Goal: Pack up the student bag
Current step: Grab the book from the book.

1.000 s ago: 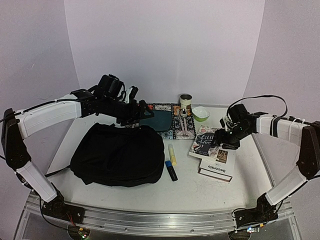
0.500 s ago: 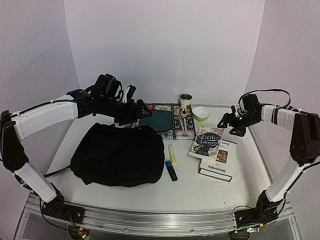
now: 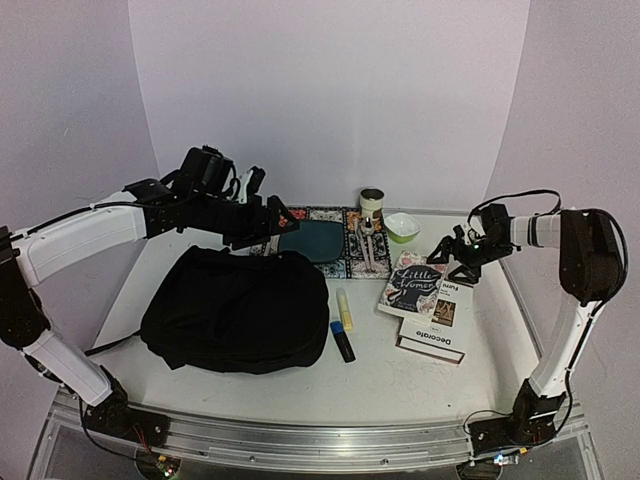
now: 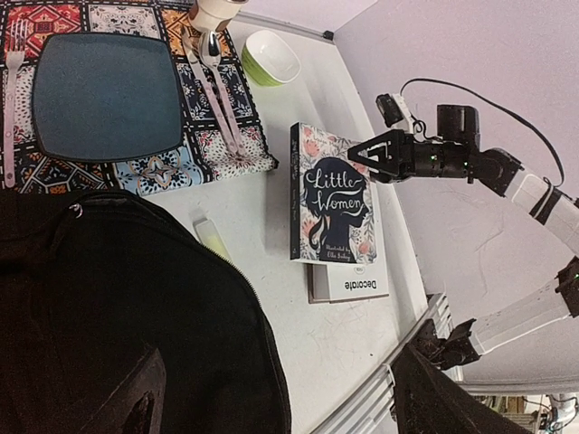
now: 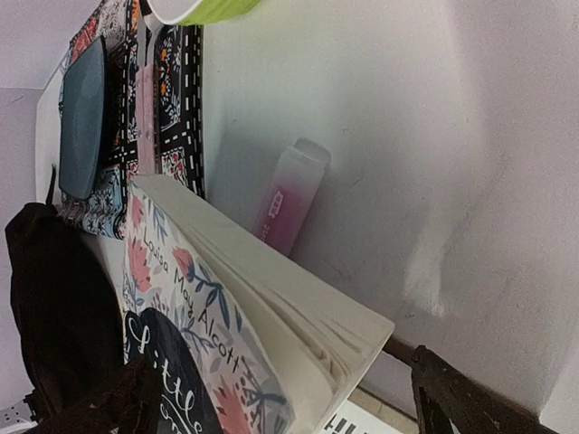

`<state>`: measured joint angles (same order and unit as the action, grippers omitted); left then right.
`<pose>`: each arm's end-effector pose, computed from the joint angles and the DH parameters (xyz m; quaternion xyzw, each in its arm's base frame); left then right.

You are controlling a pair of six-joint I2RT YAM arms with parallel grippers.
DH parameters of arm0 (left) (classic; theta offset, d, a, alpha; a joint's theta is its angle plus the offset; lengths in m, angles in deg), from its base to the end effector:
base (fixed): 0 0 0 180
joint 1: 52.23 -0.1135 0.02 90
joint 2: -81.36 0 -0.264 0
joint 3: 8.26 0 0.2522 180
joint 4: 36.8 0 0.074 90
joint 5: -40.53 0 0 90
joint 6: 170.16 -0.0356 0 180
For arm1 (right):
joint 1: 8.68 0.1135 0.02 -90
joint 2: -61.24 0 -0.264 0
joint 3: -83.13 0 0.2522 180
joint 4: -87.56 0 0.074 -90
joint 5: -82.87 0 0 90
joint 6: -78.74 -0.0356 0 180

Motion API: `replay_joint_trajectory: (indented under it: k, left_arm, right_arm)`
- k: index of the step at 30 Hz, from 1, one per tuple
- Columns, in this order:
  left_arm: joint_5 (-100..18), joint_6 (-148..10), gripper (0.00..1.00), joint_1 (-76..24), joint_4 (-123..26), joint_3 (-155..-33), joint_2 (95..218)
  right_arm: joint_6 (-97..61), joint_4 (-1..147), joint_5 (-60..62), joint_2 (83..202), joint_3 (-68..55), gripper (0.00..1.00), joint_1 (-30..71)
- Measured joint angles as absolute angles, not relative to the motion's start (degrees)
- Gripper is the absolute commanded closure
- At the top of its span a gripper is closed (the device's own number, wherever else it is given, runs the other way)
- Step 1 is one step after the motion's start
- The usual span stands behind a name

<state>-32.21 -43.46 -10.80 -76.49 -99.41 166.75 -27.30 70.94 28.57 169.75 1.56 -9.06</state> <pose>0.2474 -0.2324 0.3417 0.1065 0.8690 -0.3957 0.2773 0.4033 0.0181 0.1787 0.0053 0.8831 0.3302 0.3334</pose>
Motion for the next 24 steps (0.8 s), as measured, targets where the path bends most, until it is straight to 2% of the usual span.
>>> replay_joint_trajectory:
  k: [8, 20, 24]
  left_arm:
    - [-33.07, -42.48, 0.13, -10.80, -76.44, -99.10, 166.59]
    - [-33.66, -41.04, 0.15, -10.80, -76.45, -97.81, 166.33]
    - [-33.98, -40.70, 0.15, -10.80, -76.45, -97.59, 166.12]
  right_arm:
    - [-26.07, 74.22, 36.87, 174.43, 0.64, 0.20, -10.86]
    - [-26.05, 76.99, 43.65, 175.78, 0.64, 0.63, -12.06]
    - [-26.38, 77.32, 44.90, 175.34, 0.67, 0.82, -12.46]
